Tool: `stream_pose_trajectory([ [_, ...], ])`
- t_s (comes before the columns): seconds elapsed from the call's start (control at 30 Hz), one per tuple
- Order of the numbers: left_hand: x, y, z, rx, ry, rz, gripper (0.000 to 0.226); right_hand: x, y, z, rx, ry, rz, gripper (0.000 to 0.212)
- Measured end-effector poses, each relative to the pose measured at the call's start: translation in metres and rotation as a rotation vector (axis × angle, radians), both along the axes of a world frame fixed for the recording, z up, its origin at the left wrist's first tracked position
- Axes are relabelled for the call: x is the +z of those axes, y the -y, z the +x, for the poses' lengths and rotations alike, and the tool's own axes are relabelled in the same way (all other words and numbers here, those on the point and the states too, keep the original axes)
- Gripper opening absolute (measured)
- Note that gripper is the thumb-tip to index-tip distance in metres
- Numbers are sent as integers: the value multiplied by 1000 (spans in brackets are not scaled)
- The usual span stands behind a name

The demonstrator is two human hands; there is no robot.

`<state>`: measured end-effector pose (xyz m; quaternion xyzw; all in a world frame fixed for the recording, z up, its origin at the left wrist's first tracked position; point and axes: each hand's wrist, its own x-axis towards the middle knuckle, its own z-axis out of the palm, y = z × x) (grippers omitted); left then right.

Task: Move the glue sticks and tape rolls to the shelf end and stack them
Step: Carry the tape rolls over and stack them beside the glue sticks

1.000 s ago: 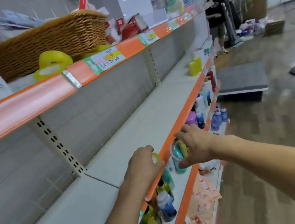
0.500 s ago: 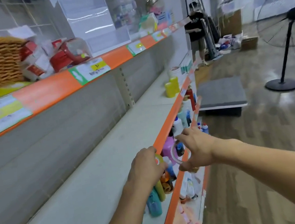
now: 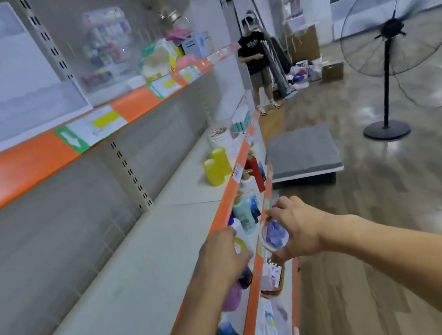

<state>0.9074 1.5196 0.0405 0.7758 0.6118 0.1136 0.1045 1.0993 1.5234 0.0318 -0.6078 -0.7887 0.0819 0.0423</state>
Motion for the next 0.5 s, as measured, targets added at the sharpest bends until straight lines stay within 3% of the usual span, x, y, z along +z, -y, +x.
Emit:
stream_pose_trajectory([
  [0.2, -7, -114, 49, -65, 26, -5, 39, 1, -96, 45, -52, -1, -10, 105],
  [0.33, -3, -192, 89, -130, 22, 25, 45, 6, -167, 82, -119, -9, 25, 86],
  [0.5, -6, -270, 135, -186, 6, 40, 48, 8, -241, 131, -155, 17, 29, 85],
])
